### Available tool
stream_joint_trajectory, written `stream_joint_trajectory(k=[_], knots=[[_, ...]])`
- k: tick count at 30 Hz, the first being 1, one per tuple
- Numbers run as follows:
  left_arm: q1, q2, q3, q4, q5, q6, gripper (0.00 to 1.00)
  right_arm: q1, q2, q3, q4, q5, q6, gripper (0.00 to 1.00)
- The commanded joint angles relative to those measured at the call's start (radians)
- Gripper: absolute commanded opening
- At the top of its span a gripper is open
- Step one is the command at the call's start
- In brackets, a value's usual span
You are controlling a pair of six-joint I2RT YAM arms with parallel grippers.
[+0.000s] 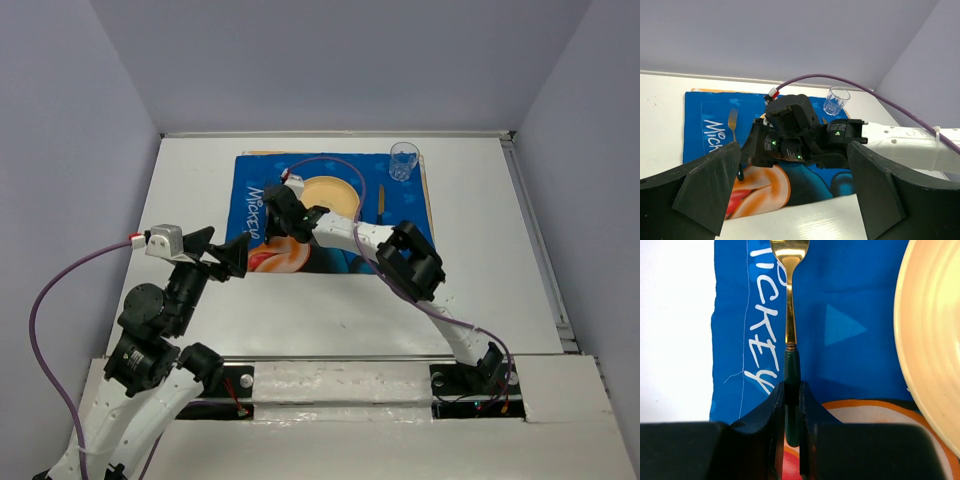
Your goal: Set the dinner table for one person
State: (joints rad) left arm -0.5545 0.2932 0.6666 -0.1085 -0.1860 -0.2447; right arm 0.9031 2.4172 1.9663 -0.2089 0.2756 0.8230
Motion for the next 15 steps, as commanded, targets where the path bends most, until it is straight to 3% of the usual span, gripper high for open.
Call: stream_joint_trajectory(k=[1,10,15], knots=[[0.004,0.004,-0.007,0.052,0.008,-0.001,0.99,0.003,0.017,0.011,0.025,-0.009,0.025,0.15],[0.005,0.003,-0.007,0.049,0.003,-0.001,0.99,0.003,0.023,0.013,0.020,-0.004,0.021,0.24],[0.005,0.001,-0.007,0.049,0.000,0.001,0.99,0.003,0.020,0.020,0.014,-0.018,0.016,0.34]])
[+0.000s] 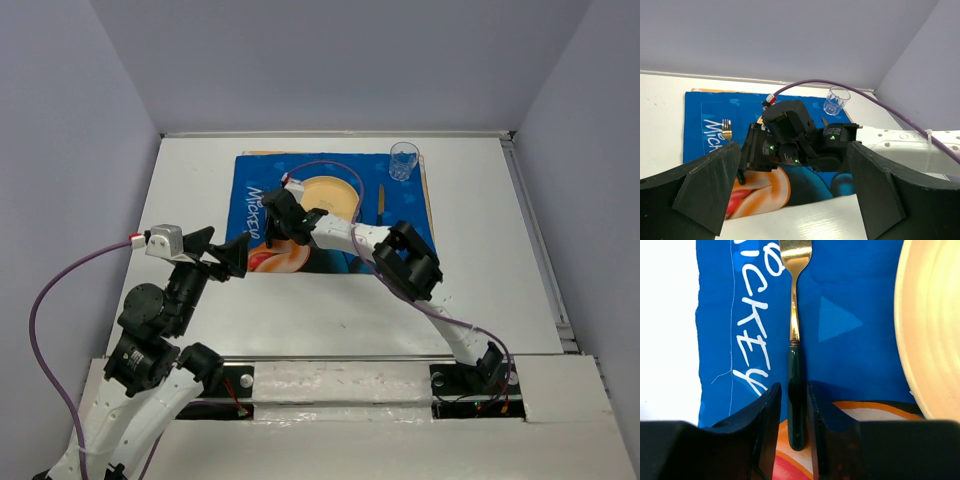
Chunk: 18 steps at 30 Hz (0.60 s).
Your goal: Set the dinner table for one person
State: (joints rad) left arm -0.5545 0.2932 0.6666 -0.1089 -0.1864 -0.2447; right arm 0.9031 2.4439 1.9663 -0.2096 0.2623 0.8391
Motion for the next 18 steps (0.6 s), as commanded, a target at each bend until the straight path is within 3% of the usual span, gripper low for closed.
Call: stream_joint_trajectory(k=[1,13,18], knots=[[0.007,0.000,-0.007,0.049,-0.001,0.001,0.99,0.003,-0.009,0.022,0.015,-0.017,-0.001,0.38],[0.022,0.018,-0.007,0.051,0.011,-0.001,0.99,0.003,-0.022,0.091,0.009,0.000,-0.008,0.42],[0.022,0.026,-0.007,0.049,0.013,0.001,0.99,0.013,-0.042,0.036,0.036,-0.009,-0.011,0.41]])
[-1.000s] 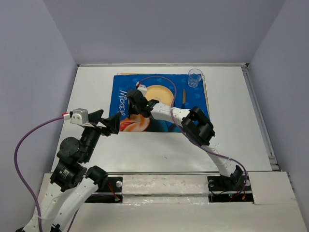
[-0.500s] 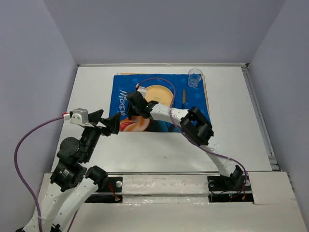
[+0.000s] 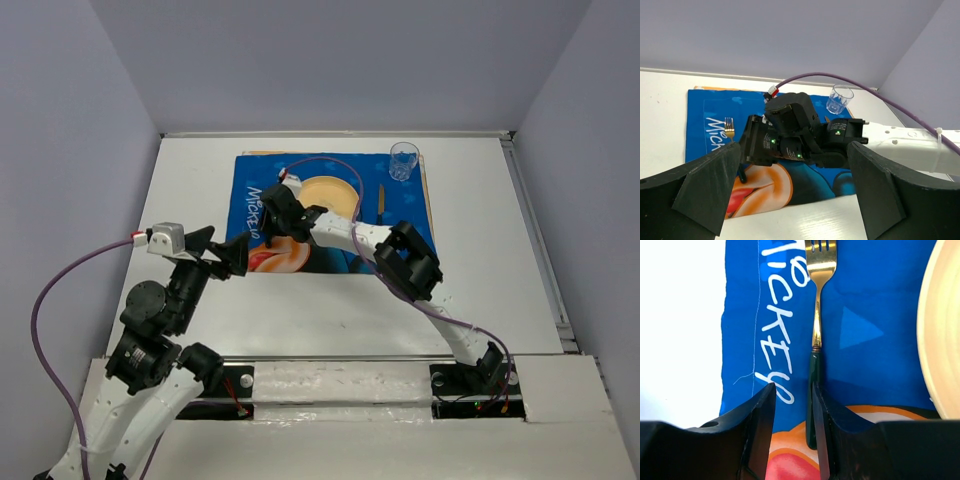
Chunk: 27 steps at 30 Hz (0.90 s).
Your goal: Set the dinner table for one person
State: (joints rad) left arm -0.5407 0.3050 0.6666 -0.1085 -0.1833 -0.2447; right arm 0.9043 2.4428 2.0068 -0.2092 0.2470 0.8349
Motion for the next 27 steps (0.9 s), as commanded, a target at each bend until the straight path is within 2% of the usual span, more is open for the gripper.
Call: stream_joint_trajectory(k=[1,7,9,10,11,12,13,14,15,17,18,19,22,23,27], knots=[[0.011,0.014,-0.007,0.050,0.010,0.001,0.99,0.011,-0.059,-0.023,0.057,0.002,-0.022,0.41],[0.021,0.019,-0.001,0.043,-0.025,0.004,0.99,0.021,-0.184,-0.051,0.100,-0.025,-0.120,0.41],[0.021,0.003,-0.001,0.041,-0.047,0.005,0.99,0.021,-0.283,-0.109,0.103,0.001,-0.151,0.42],[0.022,-0.004,-0.002,0.041,-0.070,0.004,0.99,0.021,-0.322,-0.138,0.108,0.015,-0.183,0.47],[0.022,-0.018,-0.005,0.038,-0.094,0.001,0.99,0.021,-0.409,-0.219,0.116,0.043,-0.198,0.58],[0.022,-0.021,-0.005,0.036,-0.103,-0.001,0.99,0.021,-0.457,-0.267,0.128,0.055,-0.233,0.63],[0.024,-0.021,-0.007,0.033,-0.108,-0.002,0.99,0.021,-0.506,-0.316,0.151,0.078,-0.250,0.76],[0.025,-0.015,-0.007,0.029,-0.107,0.001,0.99,0.021,-0.612,-0.369,0.160,0.090,-0.266,0.82],[0.024,-0.007,-0.004,0.024,-0.104,0.002,0.99,0.021,-0.667,-0.478,0.178,0.100,-0.296,0.89],[0.024,0.012,-0.001,0.021,-0.094,0.002,0.99,0.021,-0.785,-0.593,0.194,0.118,-0.319,1.00],[0.025,0.014,-0.002,0.024,-0.082,0.004,0.99,0.021,-0.848,-0.653,0.197,0.121,-0.333,1.00],[0.024,0.019,-0.004,0.027,-0.081,0.002,0.99,0.021,-0.986,-0.768,0.241,0.127,-0.364,1.00],[0.024,0.028,0.002,0.020,-0.074,-0.016,0.99,0.021,-1.207,-0.923,0.277,0.086,-0.437,1.00],[0.024,0.034,0.011,0.012,-0.068,-0.018,0.99,0.021,-1.354,-1.007,0.274,0.068,-0.451,1.00],[0.022,0.033,0.048,-0.014,-0.051,-0.030,0.99,0.021,-1.686,-1.148,0.209,0.031,-0.491,1.00]])
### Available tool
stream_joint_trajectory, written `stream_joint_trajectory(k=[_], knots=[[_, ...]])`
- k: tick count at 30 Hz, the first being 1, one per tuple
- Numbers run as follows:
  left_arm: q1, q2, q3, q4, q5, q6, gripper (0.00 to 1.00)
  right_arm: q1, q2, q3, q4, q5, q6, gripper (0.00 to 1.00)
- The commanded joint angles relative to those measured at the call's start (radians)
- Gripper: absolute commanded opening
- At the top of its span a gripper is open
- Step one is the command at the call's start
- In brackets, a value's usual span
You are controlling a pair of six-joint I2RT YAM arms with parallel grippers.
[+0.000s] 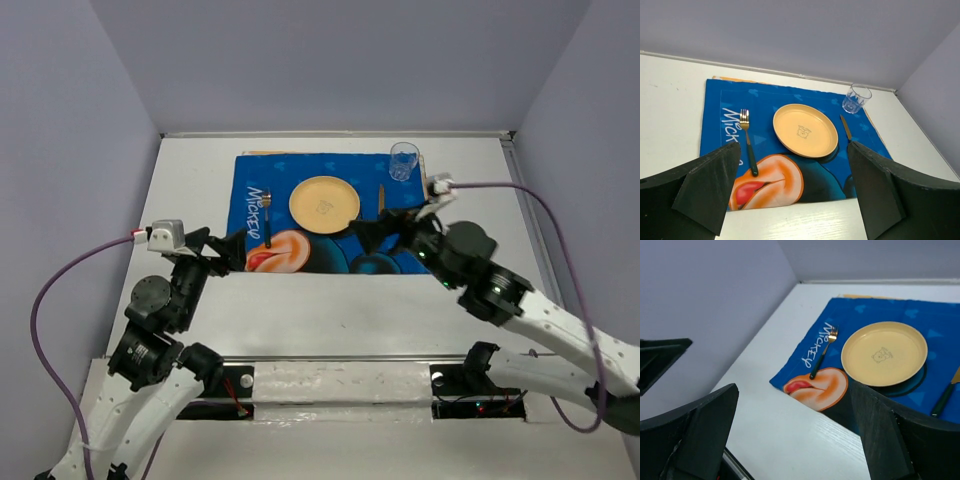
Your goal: Set the dinner table for one person
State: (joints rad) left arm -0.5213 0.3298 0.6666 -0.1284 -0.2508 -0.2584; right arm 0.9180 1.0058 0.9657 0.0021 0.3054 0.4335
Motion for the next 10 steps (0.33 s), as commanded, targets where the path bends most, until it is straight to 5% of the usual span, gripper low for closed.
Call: stream_joint_trajectory(k=[1,6,10], knots=[[0.003,0.008,0.059,0.000,0.021,-0.016,0.99,0.007,-0.303,-0.119,-0.049,-0.019,-0.088,1.00],[0.003,0.035,0.171,-0.022,0.007,0.025,0.99,0.007,-0.583,-0.217,-0.175,-0.003,-0.039,1.00],[0.004,0.095,0.228,-0.027,0.019,0.022,0.99,0.007,-0.654,-0.211,-0.221,0.026,-0.047,1.00]])
